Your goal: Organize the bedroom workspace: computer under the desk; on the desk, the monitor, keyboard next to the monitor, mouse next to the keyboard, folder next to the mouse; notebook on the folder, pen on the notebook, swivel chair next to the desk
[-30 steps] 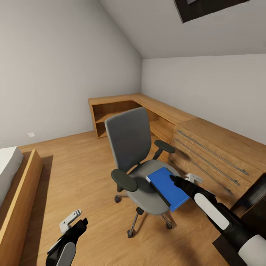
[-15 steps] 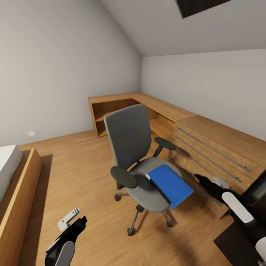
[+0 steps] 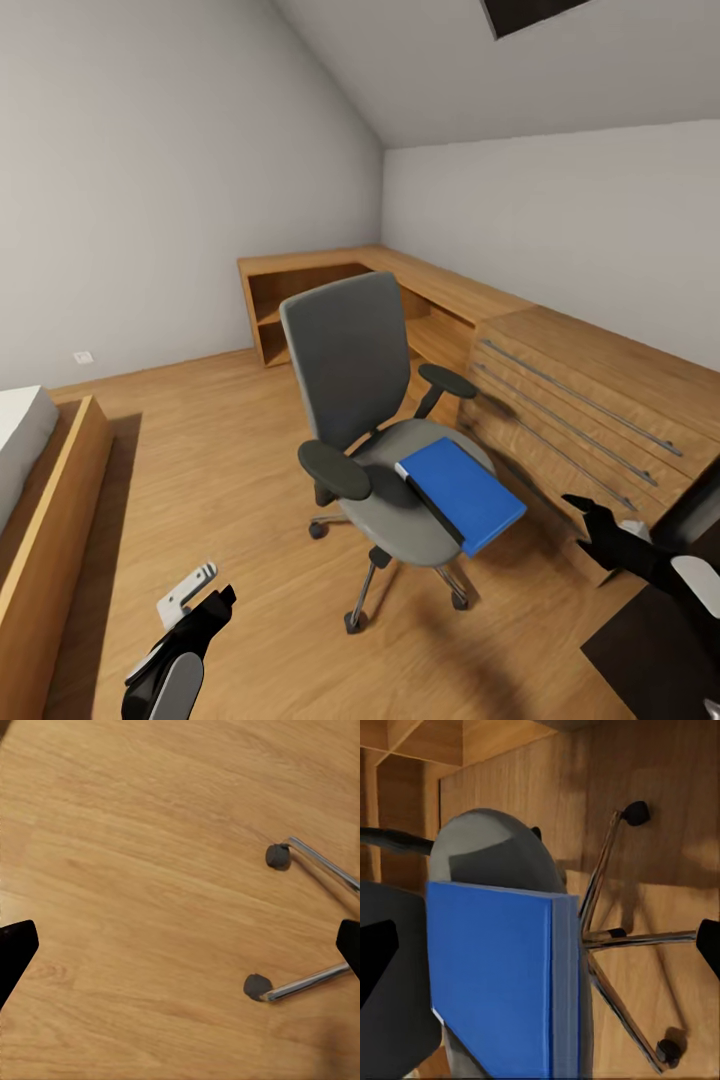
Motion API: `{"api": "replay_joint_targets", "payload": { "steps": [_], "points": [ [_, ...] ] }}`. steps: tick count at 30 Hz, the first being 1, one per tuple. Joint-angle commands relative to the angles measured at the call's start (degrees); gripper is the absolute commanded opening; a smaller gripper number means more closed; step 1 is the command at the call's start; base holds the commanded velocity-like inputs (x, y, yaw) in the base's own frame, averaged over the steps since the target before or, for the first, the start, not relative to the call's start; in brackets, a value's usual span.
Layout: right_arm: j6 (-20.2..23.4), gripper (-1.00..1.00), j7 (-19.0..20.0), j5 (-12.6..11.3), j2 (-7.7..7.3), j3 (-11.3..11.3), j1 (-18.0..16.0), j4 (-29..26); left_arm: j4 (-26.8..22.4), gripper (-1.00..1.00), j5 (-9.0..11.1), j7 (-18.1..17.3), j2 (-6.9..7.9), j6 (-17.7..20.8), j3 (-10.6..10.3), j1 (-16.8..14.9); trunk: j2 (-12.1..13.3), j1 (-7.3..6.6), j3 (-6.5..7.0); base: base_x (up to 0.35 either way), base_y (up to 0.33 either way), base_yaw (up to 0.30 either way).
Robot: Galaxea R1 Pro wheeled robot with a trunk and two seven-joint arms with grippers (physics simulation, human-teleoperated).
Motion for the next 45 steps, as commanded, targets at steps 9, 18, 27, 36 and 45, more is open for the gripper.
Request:
{"api": "replay_joint_targets", "payload": {
  "steps": [9, 18, 27, 36, 45],
  "points": [
    [1.7, 1.0, 1.1, -1.9, 0.19, -0.2, 0.0, -0.1, -0.1, 1.0, 0.3, 0.2, -0.02, 0.2, 0.0, 0.0, -3.6, 1.98, -1.67, 0.0, 0.0, 0.0],
    [1.6, 1.0, 3.7, -1.6, 0.2, 0.0, 0.0, -0.2, -0.1, 1.0, 0.4, 0.1, -0.02, 0.2, 0.0, 0.0, -7.3, 3.95, -3.29, 0.0, 0.0, 0.0],
    [1.5, 1.0, 3.9, -1.5, 0.33, 0.1, 0.0, -0.2, 0.0, 1.0, 0.4, 0.2, -0.1, 0.2, -0.1, 0.0, -10.9, 5.93, -4.9, 0.0, 0.0, 0.0],
    [1.3, 1.0, 4.0, 1.0, 0.89, 0.1, 0.0, -0.1, 0.0, 1.0, 0.5, -0.1, -0.03, 0.3, -0.1, 0.0, -13.3, 7.25, -5.98, 0.0, 0.0, 0.0],
    [1.2, 1.0, 4.0, 1.2, 1.32, 0.1, 0.0, -0.1, 0.0, 1.0, 0.9, -0.3, -0.02, 0.7, -0.1, 0.0, -13.3, 7.25, -5.98, 0.138, 0.049, 0.0]
  ]
}}
